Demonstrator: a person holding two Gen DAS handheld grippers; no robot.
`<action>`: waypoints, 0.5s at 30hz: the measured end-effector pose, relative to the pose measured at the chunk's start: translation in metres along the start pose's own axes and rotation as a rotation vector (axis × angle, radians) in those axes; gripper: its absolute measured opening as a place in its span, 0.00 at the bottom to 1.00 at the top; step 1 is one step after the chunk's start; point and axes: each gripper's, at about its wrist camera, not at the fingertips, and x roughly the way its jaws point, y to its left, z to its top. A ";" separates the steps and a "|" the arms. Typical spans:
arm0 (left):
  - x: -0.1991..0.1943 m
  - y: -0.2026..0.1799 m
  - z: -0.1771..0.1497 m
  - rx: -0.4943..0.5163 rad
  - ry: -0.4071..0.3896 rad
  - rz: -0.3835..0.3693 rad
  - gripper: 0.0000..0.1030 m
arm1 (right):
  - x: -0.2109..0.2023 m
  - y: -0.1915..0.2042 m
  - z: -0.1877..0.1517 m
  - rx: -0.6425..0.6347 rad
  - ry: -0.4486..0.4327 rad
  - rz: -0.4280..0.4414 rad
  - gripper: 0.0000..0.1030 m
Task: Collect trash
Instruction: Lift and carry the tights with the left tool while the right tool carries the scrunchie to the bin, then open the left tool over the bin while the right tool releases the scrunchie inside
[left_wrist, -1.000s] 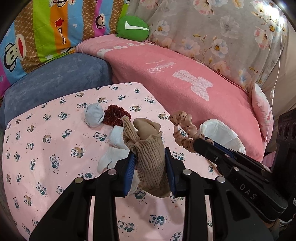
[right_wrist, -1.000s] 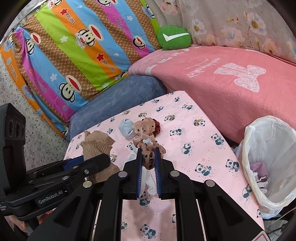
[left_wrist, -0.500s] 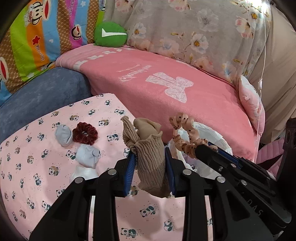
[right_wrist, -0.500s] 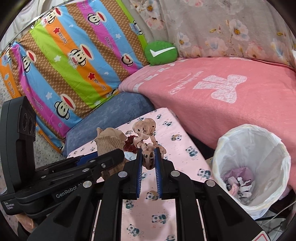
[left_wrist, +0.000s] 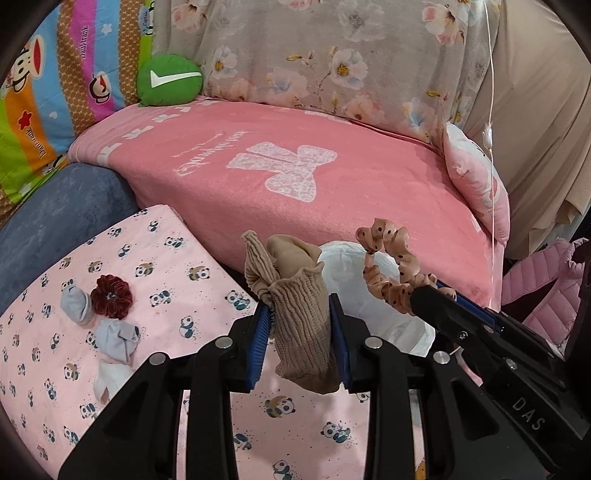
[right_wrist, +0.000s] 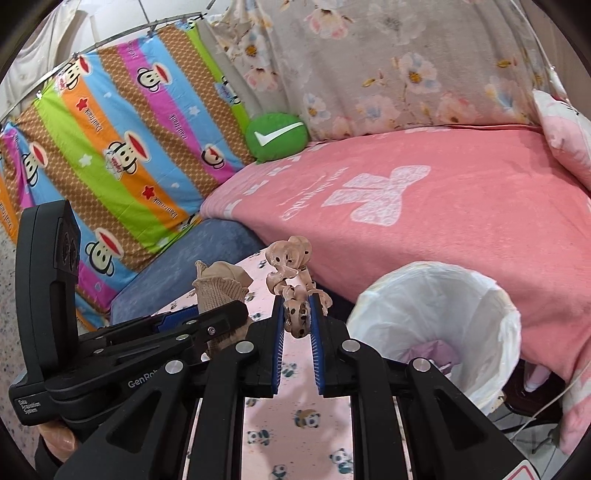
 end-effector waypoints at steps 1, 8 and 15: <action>0.003 -0.006 0.002 0.010 0.003 -0.006 0.29 | -0.002 -0.005 0.001 0.006 -0.003 -0.006 0.14; 0.020 -0.038 0.009 0.068 0.018 -0.041 0.29 | -0.016 -0.039 0.001 0.051 -0.019 -0.050 0.15; 0.035 -0.058 0.012 0.098 0.041 -0.068 0.30 | -0.023 -0.064 0.003 0.086 -0.030 -0.081 0.15</action>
